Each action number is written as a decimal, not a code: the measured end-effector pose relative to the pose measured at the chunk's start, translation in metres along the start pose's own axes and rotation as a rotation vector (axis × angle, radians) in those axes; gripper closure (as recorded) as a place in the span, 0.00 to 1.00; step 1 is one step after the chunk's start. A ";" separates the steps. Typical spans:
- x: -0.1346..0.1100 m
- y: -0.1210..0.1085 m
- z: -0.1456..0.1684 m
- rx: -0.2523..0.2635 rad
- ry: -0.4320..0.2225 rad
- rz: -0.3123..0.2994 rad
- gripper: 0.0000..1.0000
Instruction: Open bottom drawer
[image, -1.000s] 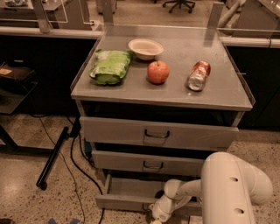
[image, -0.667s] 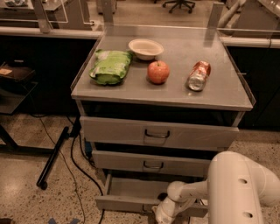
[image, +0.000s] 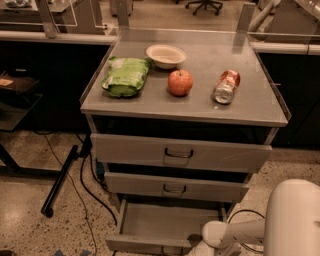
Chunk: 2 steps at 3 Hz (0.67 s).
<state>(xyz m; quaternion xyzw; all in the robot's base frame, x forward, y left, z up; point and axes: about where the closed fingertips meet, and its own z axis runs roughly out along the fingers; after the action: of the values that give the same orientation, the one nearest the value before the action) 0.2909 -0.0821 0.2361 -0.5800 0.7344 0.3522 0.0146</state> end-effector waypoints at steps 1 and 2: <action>-0.004 -0.009 0.001 0.006 -0.025 -0.001 0.00; -0.013 -0.026 0.011 0.000 -0.052 -0.001 0.00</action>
Offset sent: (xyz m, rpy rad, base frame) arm 0.0334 0.0128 -0.0145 0.0406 -0.0236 -0.0401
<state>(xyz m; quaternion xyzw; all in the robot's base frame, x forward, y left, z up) 0.3134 -0.0674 0.2207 -0.5710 0.7335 0.3672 0.0337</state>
